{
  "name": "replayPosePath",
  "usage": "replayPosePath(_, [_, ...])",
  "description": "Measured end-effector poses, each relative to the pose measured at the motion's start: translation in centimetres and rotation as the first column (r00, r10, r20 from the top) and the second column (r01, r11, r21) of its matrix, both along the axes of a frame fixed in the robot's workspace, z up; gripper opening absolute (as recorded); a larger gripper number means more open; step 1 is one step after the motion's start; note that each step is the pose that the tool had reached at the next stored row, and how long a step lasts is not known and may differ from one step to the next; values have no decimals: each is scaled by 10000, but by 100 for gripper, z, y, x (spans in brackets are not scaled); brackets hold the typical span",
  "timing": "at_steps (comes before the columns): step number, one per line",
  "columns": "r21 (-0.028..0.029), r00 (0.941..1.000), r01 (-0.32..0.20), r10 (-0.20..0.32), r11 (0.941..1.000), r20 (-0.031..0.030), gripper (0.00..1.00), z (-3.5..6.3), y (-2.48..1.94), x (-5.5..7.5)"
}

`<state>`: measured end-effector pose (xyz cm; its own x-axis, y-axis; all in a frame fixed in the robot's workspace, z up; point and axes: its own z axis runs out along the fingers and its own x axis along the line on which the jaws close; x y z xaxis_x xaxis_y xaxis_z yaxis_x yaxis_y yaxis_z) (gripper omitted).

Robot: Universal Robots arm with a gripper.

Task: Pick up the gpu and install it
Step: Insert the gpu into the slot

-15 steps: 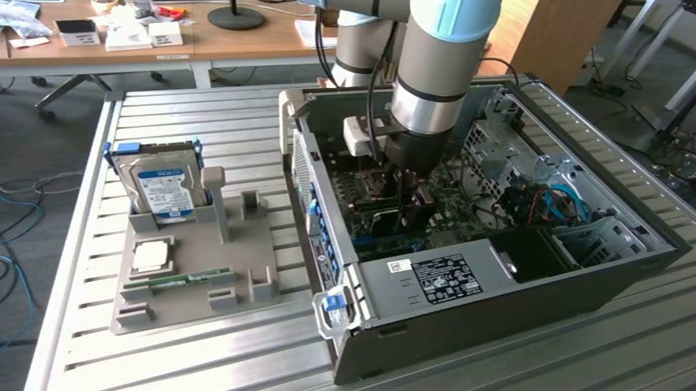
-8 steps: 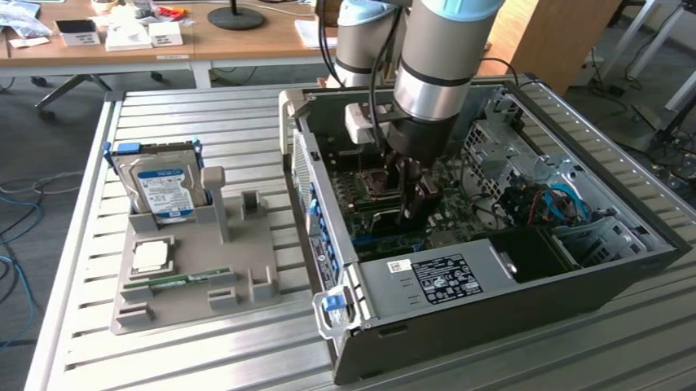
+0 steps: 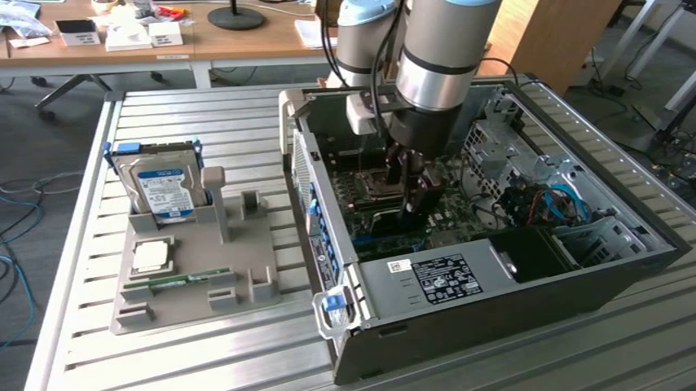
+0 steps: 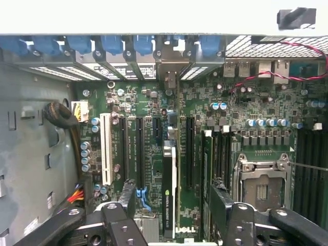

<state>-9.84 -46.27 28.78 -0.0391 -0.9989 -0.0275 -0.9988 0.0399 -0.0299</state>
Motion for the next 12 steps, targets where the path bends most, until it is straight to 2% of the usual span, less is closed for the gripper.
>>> replayPosePath(12, [-2,10000,0,0,10000,1,69,32,1,0])
